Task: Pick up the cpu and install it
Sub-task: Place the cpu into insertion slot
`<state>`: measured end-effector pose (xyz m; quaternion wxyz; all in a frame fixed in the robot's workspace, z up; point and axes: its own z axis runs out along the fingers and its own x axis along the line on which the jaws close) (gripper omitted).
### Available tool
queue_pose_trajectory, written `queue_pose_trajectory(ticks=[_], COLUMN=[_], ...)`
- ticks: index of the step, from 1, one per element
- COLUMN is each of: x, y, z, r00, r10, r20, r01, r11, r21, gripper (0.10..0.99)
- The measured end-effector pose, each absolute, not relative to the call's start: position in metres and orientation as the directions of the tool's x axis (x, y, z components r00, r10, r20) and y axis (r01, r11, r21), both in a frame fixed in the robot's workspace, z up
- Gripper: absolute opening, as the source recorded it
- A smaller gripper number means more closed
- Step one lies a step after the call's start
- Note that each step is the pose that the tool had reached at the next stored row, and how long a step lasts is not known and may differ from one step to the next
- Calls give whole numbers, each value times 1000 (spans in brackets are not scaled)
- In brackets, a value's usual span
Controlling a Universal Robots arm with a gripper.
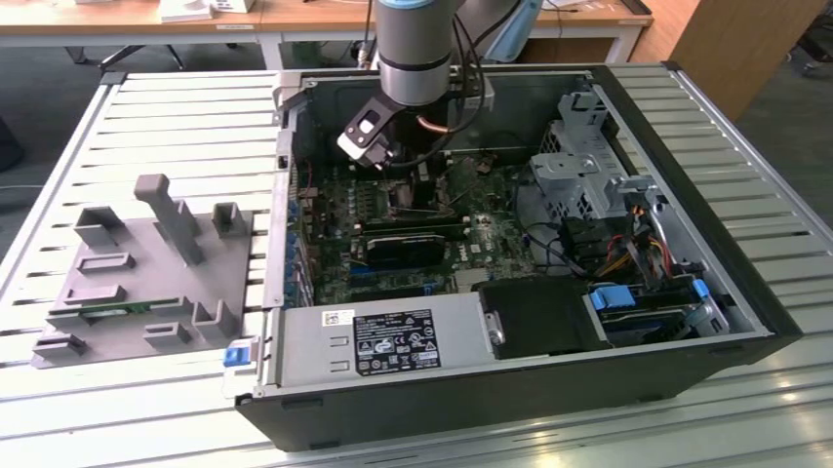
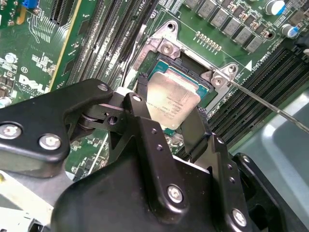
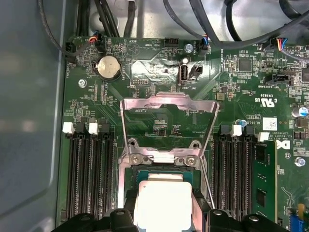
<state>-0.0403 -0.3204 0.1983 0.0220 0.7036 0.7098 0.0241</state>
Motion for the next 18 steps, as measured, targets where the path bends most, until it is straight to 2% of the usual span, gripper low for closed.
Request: queue_pose_trajectory(ticks=[18], x=[-40], y=[-320], z=[194], r00=[-9], r10=[1000], r20=[3], r01=[998], r11=[9], r21=[65], gripper=[525])
